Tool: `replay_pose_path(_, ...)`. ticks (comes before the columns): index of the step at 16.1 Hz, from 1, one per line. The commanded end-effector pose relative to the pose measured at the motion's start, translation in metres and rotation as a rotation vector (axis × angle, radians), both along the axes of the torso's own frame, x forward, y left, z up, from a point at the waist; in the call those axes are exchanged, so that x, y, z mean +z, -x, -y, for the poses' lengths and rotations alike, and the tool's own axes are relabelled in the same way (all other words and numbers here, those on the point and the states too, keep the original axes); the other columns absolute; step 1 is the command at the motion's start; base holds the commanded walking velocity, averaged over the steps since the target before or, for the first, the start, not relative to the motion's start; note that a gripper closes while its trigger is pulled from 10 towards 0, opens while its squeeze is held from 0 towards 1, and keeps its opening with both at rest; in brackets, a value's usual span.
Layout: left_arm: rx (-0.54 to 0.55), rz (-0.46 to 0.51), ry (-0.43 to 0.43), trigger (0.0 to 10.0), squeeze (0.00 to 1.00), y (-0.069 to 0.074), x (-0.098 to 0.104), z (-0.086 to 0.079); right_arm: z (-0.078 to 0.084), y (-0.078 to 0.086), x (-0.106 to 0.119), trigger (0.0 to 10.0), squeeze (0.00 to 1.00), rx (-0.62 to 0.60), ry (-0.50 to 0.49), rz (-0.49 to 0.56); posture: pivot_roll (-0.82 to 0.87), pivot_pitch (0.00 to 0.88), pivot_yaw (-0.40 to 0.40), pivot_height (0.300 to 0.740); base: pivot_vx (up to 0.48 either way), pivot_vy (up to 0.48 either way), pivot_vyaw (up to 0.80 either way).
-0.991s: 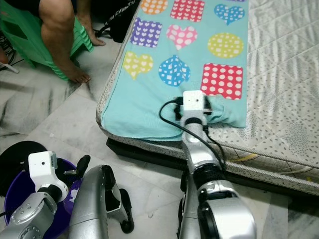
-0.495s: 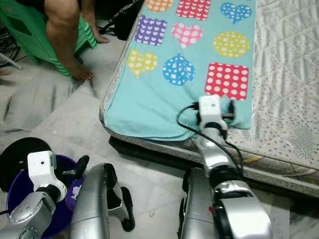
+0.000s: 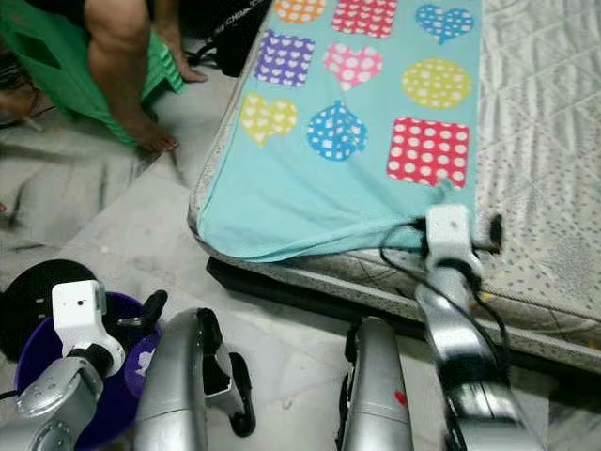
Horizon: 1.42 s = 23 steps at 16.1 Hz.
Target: Clean up the room
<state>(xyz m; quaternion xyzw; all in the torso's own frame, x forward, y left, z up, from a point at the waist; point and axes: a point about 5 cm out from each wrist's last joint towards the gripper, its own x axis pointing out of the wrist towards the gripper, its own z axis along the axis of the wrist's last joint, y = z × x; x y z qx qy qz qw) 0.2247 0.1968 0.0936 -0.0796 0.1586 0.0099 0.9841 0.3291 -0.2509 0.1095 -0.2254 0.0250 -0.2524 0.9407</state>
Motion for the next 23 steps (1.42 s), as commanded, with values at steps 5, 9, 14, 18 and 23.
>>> replay_pose_path(5, 0.016, -0.051, -0.029, 10.0, 0.0, 0.008, -0.007, -0.012, 0.022, 0.045, -0.011, 10.0, 0.0, -0.031, -0.012, -0.09, -0.03, 0.329, 0.069, 0.569, 0.0, 0.0, 0.0)
replay_pose_path(9, 0.009, -0.053, -0.034, 10.0, 0.0, 0.01, -0.007, -0.015, 0.021, 0.082, -0.016, 10.0, 0.0, 0.016, -0.063, -0.159, -0.04, 0.325, 0.075, 0.569, 0.0, 0.0, 0.0)
replay_pose_path(14, -0.001, -0.049, 0.01, 10.0, 0.0, 0.007, -0.003, -0.01, 0.002, 0.087, -0.019, 10.0, 0.0, 0.11, -0.292, -0.207, -0.06, 0.312, 0.081, 0.569, 0.0, 0.0, 0.0)
replay_pose_path(18, -0.023, -0.029, 0.044, 10.0, 0.0, 0.009, 0.004, -0.002, -0.027, 0.072, -0.01, 10.0, 0.0, 0.265, -0.537, -0.159, -0.06, 0.297, 0.08, 0.569, 0.0, 0.0, 0.0)
replay_pose_path(23, -0.024, -0.037, 0.061, 10.0, 0.0, 0.008, 0.003, -0.003, -0.035, 0.05, -0.001, 10.0, 0.0, 0.303, -0.681, -0.103, -0.06, 0.288, 0.086, 0.569, 0.0, 0.0, 0.0)
